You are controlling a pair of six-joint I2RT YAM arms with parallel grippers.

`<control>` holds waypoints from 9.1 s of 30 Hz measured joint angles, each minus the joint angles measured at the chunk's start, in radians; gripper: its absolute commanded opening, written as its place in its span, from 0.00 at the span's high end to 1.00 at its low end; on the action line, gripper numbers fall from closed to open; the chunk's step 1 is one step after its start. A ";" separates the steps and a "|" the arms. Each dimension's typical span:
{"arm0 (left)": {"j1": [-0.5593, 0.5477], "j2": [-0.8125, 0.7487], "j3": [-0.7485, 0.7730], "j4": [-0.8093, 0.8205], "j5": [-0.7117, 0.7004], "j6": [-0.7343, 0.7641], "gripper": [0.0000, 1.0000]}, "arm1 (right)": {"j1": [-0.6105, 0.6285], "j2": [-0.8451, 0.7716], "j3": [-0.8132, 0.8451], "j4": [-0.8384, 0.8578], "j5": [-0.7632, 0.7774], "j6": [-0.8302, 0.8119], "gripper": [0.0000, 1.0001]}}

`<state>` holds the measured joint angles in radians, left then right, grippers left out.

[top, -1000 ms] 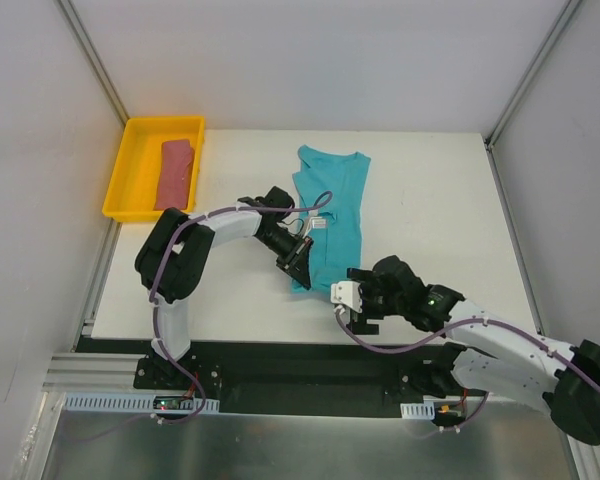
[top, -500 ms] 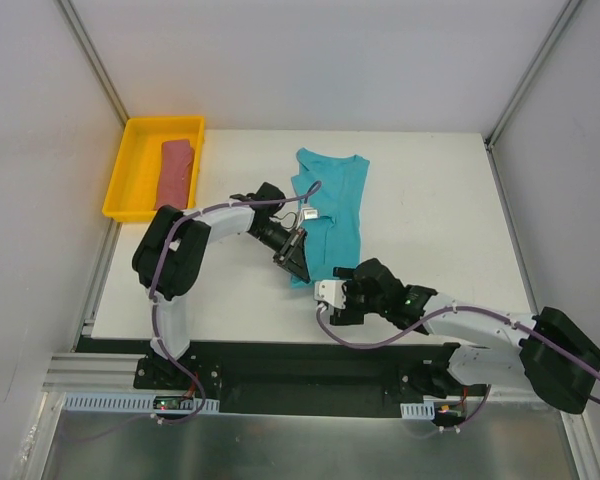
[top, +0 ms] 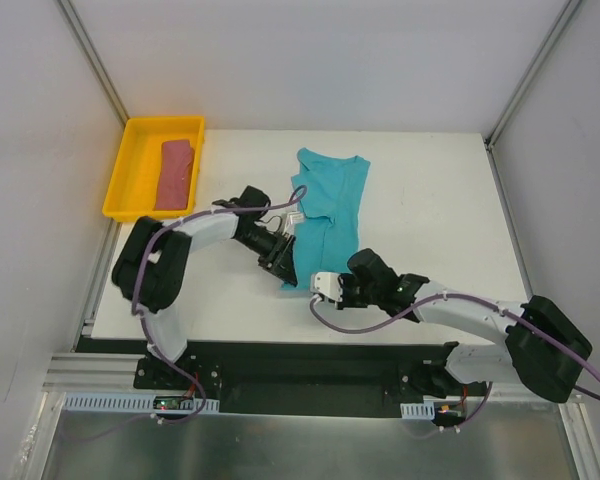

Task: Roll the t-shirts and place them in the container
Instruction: Roll the T-shirt to the center of the board.

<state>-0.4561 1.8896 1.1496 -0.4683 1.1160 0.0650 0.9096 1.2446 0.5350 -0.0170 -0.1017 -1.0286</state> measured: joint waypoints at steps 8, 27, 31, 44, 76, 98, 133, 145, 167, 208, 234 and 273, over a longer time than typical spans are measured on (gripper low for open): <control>-0.051 -0.650 -0.303 0.117 -0.362 0.273 0.34 | -0.105 0.020 0.146 -0.182 -0.132 0.056 0.88; -0.333 -0.709 -0.649 0.676 -0.743 0.609 0.31 | -0.180 0.072 0.168 -0.310 -0.222 0.059 0.88; -0.372 -0.653 -0.634 0.682 -0.705 0.603 0.39 | -0.180 0.072 0.168 -0.310 -0.222 0.068 0.89; -0.395 -0.492 -0.542 0.653 -0.689 0.551 1.00 | -0.216 0.069 0.171 -0.355 -0.255 0.118 0.89; -0.162 -0.009 0.019 0.011 -0.210 0.362 1.00 | -0.549 0.700 0.661 -1.124 -0.748 -0.188 0.92; -0.068 0.028 0.066 -0.076 -0.349 0.279 0.54 | -0.565 1.117 0.998 -1.326 -0.789 -0.146 0.93; -0.430 -0.290 -0.359 0.449 -0.808 0.873 0.91 | -0.561 1.226 1.159 -1.404 -0.806 -0.042 0.61; -0.413 -0.246 -0.229 0.269 -0.724 0.811 1.00 | -0.725 1.068 1.239 -1.348 -0.858 -0.045 0.03; -0.195 0.090 0.190 -0.085 -0.217 0.473 1.00 | -0.498 -0.131 0.156 -0.374 -0.459 0.014 0.04; -0.066 0.340 0.541 -0.589 0.032 0.588 1.00 | -0.400 0.329 0.428 -0.637 -0.520 -0.163 0.89; 0.032 0.582 0.734 -0.752 -0.006 0.588 0.63 | -0.616 1.130 1.061 -1.354 -0.816 -0.325 0.90; -0.327 -0.131 -0.072 0.150 -0.606 0.921 0.45 | -0.634 1.234 1.172 -1.437 -0.828 -0.158 0.89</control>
<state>-0.7834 1.7588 1.0775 -0.3180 0.5098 0.9863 0.2760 2.4786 1.7065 -1.4544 -0.9295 -1.1862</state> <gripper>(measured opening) 0.540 0.173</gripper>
